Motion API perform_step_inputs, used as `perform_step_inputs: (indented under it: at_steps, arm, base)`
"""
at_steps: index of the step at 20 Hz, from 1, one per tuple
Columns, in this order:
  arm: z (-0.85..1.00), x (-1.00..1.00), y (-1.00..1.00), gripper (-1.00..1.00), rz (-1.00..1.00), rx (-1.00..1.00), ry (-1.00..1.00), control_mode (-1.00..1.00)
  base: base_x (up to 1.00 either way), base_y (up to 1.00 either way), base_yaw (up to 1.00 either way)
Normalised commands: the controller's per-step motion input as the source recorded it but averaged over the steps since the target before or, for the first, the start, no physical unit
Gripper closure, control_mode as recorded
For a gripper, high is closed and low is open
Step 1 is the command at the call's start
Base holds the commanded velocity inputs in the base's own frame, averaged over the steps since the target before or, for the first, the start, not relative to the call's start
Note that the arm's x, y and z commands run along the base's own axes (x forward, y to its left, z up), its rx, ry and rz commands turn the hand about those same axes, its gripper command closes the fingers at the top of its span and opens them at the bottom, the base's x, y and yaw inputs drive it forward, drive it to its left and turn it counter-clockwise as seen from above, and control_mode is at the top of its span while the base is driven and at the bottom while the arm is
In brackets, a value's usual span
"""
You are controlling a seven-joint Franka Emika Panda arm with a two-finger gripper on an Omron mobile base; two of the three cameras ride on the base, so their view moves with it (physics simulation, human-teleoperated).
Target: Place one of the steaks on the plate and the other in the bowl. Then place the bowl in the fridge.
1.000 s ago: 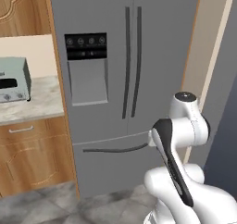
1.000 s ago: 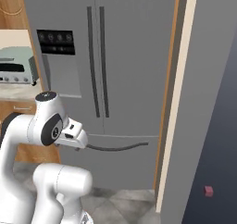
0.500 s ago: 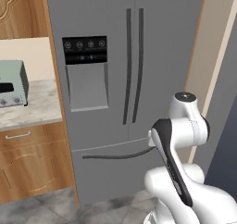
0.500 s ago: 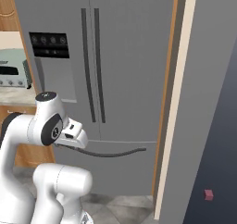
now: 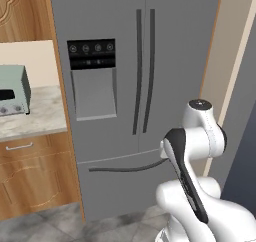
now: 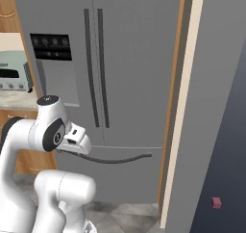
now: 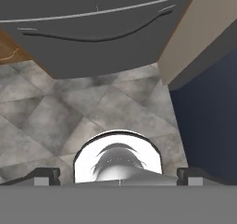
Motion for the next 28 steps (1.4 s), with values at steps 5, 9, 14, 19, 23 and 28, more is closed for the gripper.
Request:
perform_step_inputs:
  at_steps: [5,9,14,19,23,28]
  arm:
    - [0.35,0.77,-0.11,-1.0,0.04,0.0,-0.29,-1.0]
    - [0.81,0.85,-0.07,-1.0,0.02,-0.08,-0.37,-1.0]
    - [0.83,0.96,-0.09,-1.0,0.0,-0.07,-0.22,-1.0]
    - [0.27,0.36,-0.14,-1.0,0.01,0.12,-0.06,-1.0]
    - [0.09,0.54,-0.19,-1.0,0.09,0.25,-0.17,-1.0]
    - [0.04,0.66,0.02,-1.0,0.05,0.05,-0.04,-1.0]
  base:
    - [0.0,0.0,0.0]
    - [0.0,0.0,0.0]
    - [0.0,0.0,0.0]
    - [0.0,0.0,0.0]
    - [0.0,0.0,0.0]
    - [0.0,0.0,0.0]
